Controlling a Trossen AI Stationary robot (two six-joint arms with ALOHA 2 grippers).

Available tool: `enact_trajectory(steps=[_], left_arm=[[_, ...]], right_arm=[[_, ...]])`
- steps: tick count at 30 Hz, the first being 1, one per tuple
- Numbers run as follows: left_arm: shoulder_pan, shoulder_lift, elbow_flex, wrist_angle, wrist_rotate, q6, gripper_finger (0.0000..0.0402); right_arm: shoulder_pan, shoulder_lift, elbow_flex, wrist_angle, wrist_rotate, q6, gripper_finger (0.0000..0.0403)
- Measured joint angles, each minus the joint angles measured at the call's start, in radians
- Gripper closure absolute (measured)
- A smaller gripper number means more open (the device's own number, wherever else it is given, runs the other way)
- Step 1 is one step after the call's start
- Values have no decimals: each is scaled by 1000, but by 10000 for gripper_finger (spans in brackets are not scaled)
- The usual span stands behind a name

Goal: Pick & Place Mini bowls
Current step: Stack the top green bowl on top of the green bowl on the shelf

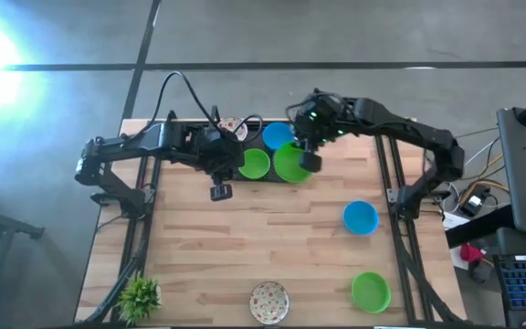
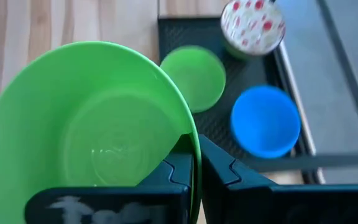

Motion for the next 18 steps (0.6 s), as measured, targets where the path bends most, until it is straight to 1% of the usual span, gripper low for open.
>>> enact_trajectory(steps=[6, 9, 14, 18], left_arm=[[0, -24, 0, -24, -10, -53, 348], [0, -50, 0, -24, -61, -94, 349], [0, -98, 0, -22, -117, -152, 349], [0, -111, 0, -14, -166, -179, 348]], right_arm=[[-34, 175, 188, 26, -4, -47, 394], [-63, 257, 275, 15, -37, -76, 394], [-111, 367, 384, -17, -135, -105, 394], [-124, 457, 457, -13, -141, -75, 394]])
